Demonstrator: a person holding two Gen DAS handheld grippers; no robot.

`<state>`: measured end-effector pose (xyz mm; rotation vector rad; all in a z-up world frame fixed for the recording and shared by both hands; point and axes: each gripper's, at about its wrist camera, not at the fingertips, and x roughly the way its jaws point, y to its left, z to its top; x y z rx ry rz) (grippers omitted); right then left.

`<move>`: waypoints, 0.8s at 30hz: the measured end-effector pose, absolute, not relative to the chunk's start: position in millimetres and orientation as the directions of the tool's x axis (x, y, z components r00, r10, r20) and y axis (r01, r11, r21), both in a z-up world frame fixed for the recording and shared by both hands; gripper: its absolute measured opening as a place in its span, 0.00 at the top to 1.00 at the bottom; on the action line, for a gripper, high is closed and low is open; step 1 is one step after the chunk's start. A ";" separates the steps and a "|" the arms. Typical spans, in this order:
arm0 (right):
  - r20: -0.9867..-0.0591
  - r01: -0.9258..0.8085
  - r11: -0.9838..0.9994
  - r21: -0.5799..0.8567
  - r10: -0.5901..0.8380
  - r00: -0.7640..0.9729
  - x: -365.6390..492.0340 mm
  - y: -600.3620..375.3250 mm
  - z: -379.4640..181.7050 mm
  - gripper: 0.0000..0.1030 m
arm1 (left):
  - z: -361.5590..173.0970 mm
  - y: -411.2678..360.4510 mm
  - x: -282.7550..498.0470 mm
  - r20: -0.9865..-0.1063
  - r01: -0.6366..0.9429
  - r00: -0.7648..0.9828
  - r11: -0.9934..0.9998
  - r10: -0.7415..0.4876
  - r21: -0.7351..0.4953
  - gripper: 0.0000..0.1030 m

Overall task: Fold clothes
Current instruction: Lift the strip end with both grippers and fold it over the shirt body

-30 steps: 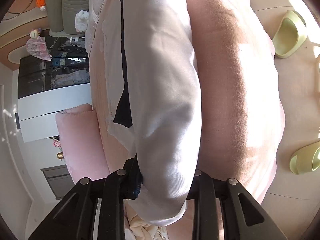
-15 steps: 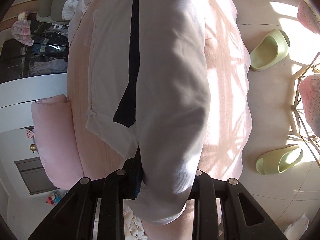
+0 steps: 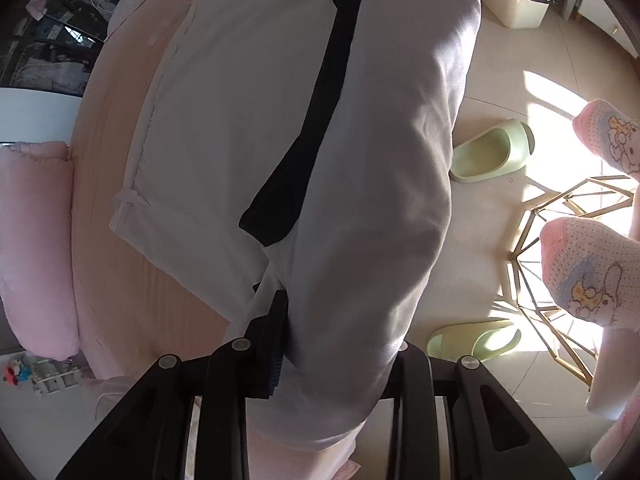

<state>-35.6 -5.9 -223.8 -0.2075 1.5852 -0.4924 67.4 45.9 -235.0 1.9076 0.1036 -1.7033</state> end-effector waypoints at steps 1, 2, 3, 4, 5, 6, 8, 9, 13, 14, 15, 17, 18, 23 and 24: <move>-0.919 0.192 0.898 -0.395 -0.387 -0.078 -36.0 -12.7 -220.1 0.78 | -231.6 38.1 71.8 -0.949 0.466 0.161 -0.827 -0.270 0.314 0.73; -0.936 0.230 0.907 -0.353 -0.346 -0.070 -36.9 -20.0 -216.5 0.78 | -228.4 30.3 76.2 -0.964 0.508 0.135 -0.819 -0.230 0.267 0.73; -0.948 0.263 0.912 -0.316 -0.312 -0.057 -38.2 -26.7 -213.2 0.78 | -226.0 22.3 81.1 -0.976 0.548 0.110 -0.807 -0.189 0.218 0.73; -0.959 0.295 0.914 -0.279 -0.279 -0.042 -39.5 -33.4 -210.0 0.78 | -223.9 14.5 86.0 -0.984 0.587 0.085 -0.791 -0.154 0.174 0.73; -0.969 0.326 0.914 -0.241 -0.246 -0.026 -40.9 -40.0 -206.8 0.78 | -222.2 7.3 90.8 -0.991 0.621 0.057 -0.773 -0.118 0.128 0.73; -0.978 0.358 0.912 -0.200 -0.210 -0.012 -43.0 -46.9 -205.6 0.78 | -220.9 0.6 95.3 -0.996 0.650 0.030 -0.755 -0.087 0.086 0.73; -0.991 0.421 0.900 -0.114 -0.136 0.021 -47.3 -60.7 -203.8 0.77 | -220.3 -10.5 103.2 -0.999 0.690 -0.017 -0.724 -0.030 0.010 0.73; -0.994 0.446 0.892 -0.074 -0.101 0.037 -49.7 -66.7 -203.9 0.77 | -220.7 -15.1 106.3 -0.999 0.701 -0.037 -0.713 -0.004 -0.023 0.73; -0.994 0.534 0.842 0.076 0.022 0.107 -59.8 -89.4 -204.6 0.77 | -222.4 -28.9 115.3 -0.993 0.727 -0.094 -0.676 0.072 -0.118 0.73; -0.991 0.555 0.824 0.110 0.047 0.126 -62.7 -95.1 -205.0 0.77 | -222.7 -31.7 117.3 -0.990 0.730 -0.108 -0.670 0.087 -0.138 0.73; -0.987 0.575 0.805 0.143 0.072 0.145 -65.5 -100.8 -205.4 0.77 | -223.1 -34.6 119.4 -0.987 0.732 -0.122 -0.662 0.102 -0.159 0.73; -0.975 0.612 0.762 0.210 0.120 0.185 -71.2 -112.3 -206.3 0.77 | -224.3 -42.3 124.8 -0.979 0.746 -0.149 -0.634 0.136 -0.202 0.73; -0.968 0.629 0.739 0.243 0.143 0.206 -74.1 -118.0 -206.8 0.77 | -224.3 -46.6 127.5 -0.975 0.753 -0.163 -0.619 0.153 -0.223 0.73; -0.949 0.671 0.672 0.311 0.186 0.254 -80.6 -132.8 -208.0 0.77 | -221.5 -66.3 139.7 -0.965 0.788 -0.185 -0.559 0.187 -0.259 0.68; -0.949 0.675 0.668 0.312 0.186 0.254 -80.9 -134.1 -207.9 0.77 | -219.9 -69.5 141.6 -0.968 0.795 -0.177 -0.554 0.179 -0.248 0.68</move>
